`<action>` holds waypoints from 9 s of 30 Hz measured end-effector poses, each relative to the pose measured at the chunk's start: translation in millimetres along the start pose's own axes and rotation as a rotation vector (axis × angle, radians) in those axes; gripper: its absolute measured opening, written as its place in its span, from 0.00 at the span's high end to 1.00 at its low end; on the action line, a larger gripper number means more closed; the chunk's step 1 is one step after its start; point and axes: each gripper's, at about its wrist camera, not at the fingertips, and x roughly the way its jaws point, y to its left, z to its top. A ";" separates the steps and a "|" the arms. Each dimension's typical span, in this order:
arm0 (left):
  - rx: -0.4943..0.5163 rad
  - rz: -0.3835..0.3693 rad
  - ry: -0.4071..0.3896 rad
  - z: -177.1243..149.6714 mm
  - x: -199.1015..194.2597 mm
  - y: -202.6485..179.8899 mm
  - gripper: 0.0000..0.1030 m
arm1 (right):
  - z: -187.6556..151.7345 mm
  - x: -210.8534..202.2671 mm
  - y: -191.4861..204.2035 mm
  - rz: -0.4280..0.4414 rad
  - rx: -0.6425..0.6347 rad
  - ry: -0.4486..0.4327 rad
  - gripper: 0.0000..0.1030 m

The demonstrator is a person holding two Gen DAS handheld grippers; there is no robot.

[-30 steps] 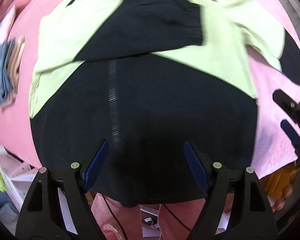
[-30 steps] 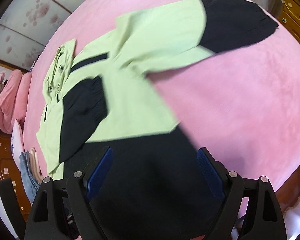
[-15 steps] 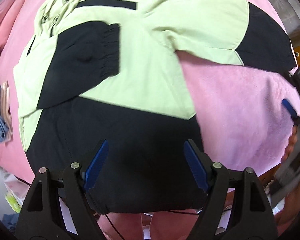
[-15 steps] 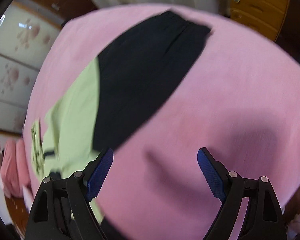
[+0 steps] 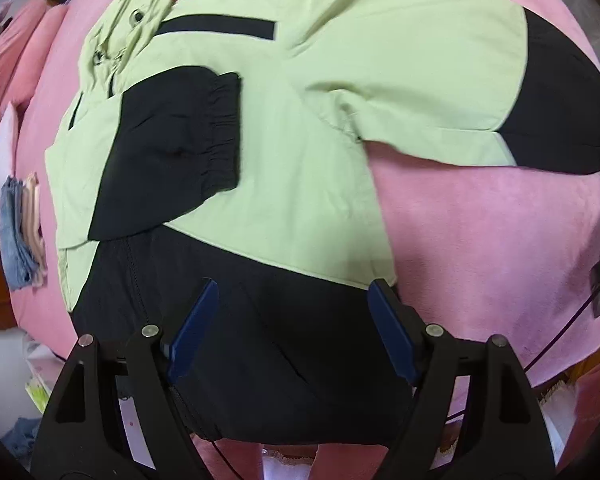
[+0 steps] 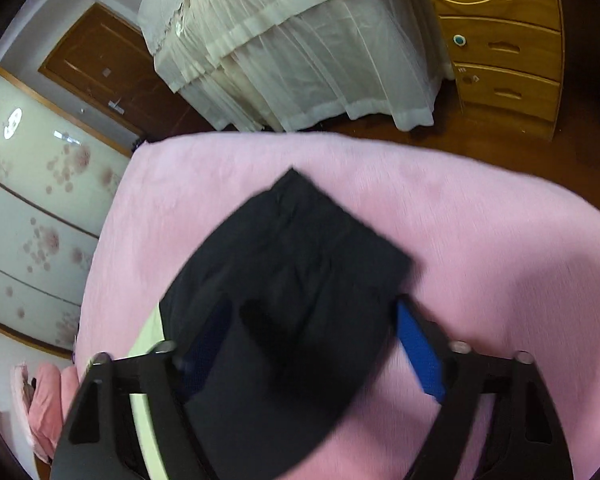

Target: Fold large clothes

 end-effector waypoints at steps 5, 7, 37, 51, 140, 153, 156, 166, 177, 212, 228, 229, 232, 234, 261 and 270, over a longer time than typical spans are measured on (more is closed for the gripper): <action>-0.029 0.066 0.013 -7.6 10.9 13.6 0.27 | 20.7 2.3 -8.9 -0.008 0.030 -0.045 0.90; -0.078 0.092 -0.008 -10.0 9.9 20.7 0.27 | 18.5 -8.0 -4.6 0.000 0.027 -0.076 0.91; -0.552 -0.112 -0.073 -83.3 31.3 320.5 0.27 | -130.0 -243.9 374.4 0.424 -0.448 -0.228 0.91; -0.473 -0.224 -0.015 -123.2 75.5 462.8 0.27 | -436.1 -74.4 504.6 0.323 -0.600 0.200 0.91; -0.511 -0.133 -0.270 23.1 97.9 373.1 0.84 | -170.0 65.9 322.9 0.007 -0.799 0.470 0.92; -0.666 0.026 -0.065 25.1 143.6 387.2 0.67 | -159.9 21.2 323.2 -0.198 -0.864 0.232 0.83; -0.619 0.078 -0.166 21.6 120.8 380.3 0.67 | -161.3 -1.8 328.5 -0.003 -0.844 0.304 0.83; -0.410 -0.022 -0.229 33.9 109.8 311.3 0.61 | -279.0 27.9 391.0 0.179 -0.829 0.694 0.86; -0.498 0.250 -0.037 29.1 174.1 348.1 0.29 | -191.7 45.9 359.5 -0.086 -0.811 0.477 1.00; -0.525 0.256 -0.107 115.5 184.9 347.0 0.98 | -87.3 124.3 384.2 0.304 -0.218 0.410 1.00; -0.514 0.205 -0.121 54.2 171.7 337.6 0.98 | -151.5 -0.8 354.9 0.101 -0.707 0.443 0.99; -0.512 0.197 -0.121 45.5 171.2 335.8 0.98 | -168.7 -16.8 350.9 0.075 -0.759 0.432 0.99; -0.502 0.176 -0.128 19.9 165.0 325.7 0.98 | -200.1 -52.0 310.5 -0.008 -0.931 0.408 0.98; -0.508 0.154 -0.129 6.5 162.1 320.0 0.98 | -210.7 -80.6 297.3 -0.029 -1.017 0.395 0.98; -0.358 -0.296 -0.024 -208.0 120.4 306.3 0.48 | -363.1 -318.6 230.1 -0.041 -0.970 0.485 0.23; -0.336 -0.338 -0.068 -285.0 83.5 347.5 0.42 | -383.5 -425.9 220.7 -0.058 -0.894 0.395 0.20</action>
